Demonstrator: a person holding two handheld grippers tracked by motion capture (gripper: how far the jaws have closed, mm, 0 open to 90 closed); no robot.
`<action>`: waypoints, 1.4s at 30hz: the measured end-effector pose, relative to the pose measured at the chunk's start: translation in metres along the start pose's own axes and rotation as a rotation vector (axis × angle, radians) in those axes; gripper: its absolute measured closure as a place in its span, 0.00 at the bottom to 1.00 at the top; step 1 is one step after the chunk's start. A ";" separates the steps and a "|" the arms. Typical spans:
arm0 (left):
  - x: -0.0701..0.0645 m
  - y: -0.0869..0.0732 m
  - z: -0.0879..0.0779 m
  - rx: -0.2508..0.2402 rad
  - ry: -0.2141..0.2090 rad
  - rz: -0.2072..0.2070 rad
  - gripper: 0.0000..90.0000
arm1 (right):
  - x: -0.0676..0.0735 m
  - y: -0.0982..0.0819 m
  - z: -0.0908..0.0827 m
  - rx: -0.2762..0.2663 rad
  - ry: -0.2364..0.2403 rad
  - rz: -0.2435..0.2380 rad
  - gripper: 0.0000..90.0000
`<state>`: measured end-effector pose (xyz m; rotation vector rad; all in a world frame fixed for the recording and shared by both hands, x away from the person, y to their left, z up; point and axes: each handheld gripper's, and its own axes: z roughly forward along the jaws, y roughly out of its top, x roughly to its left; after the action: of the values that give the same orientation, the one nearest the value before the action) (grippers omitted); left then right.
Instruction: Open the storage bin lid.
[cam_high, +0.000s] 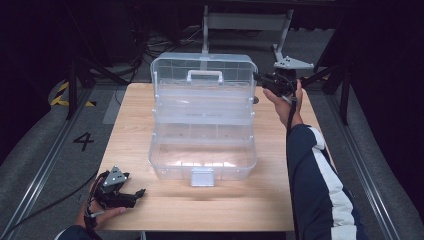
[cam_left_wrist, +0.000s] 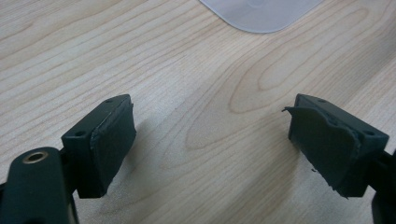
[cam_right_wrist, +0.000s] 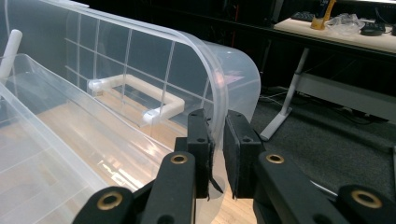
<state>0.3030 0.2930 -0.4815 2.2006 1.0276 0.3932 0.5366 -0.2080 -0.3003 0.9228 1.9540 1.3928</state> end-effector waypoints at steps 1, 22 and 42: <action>0.000 0.000 0.000 0.000 0.000 0.000 0.17 | 0.000 0.000 0.000 0.000 0.000 0.000 0.91; 0.000 0.000 0.000 -0.002 0.000 0.001 0.17 | -0.013 -0.001 0.022 0.036 0.001 0.063 0.90; 0.000 0.001 0.000 0.003 0.000 -0.002 0.17 | -0.028 -0.005 0.046 0.090 0.007 0.116 0.88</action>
<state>0.3031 0.2926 -0.4811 2.2019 1.0311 0.3907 0.5880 -0.2057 -0.3178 1.0887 2.0105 1.3830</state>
